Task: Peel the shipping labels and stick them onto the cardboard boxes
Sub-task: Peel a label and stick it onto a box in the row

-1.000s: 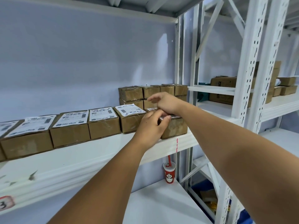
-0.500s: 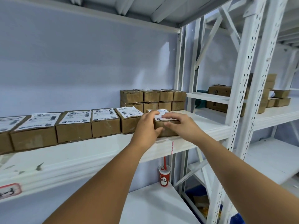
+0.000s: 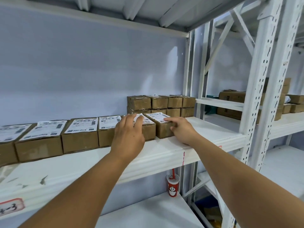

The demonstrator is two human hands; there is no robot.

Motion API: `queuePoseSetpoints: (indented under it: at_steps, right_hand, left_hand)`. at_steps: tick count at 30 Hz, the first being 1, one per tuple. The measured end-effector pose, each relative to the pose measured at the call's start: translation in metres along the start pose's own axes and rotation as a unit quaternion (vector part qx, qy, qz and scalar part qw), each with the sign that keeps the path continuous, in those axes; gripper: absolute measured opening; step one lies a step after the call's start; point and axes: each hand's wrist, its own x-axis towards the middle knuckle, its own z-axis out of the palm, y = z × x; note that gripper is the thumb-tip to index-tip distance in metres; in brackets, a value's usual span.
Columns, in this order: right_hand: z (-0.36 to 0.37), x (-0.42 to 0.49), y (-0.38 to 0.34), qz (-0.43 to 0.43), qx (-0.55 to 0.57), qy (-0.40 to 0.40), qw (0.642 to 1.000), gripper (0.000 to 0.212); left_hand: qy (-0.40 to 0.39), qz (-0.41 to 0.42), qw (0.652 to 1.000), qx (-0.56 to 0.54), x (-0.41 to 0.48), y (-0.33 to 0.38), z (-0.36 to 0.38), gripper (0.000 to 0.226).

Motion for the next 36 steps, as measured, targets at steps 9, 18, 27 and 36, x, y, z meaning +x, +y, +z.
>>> queuePoseSetpoints:
  at_steps: [9,18,27,36]
  right_hand:
    - [0.023,0.005,-0.012,-0.012,0.014,0.020,1.000,0.059]
    - [0.023,-0.001,-0.014,0.005,0.034,0.036,0.999,0.047]
    - [0.021,-0.002,-0.014,0.017,0.077,0.034,0.996,0.035]
    - [0.024,0.000,-0.013,0.002,0.024,0.031,0.999,0.051]
  left_hand:
    - [-0.031,-0.006,0.999,0.029,0.001,-0.003,0.004,0.050]
    - [-0.032,-0.012,0.999,0.018,0.001,-0.004,0.003,0.050]
    - [-0.035,-0.023,0.999,0.023,0.000,-0.004,0.005,0.053]
    - [-0.036,-0.056,0.996,0.051,0.000,-0.006,0.007,0.055]
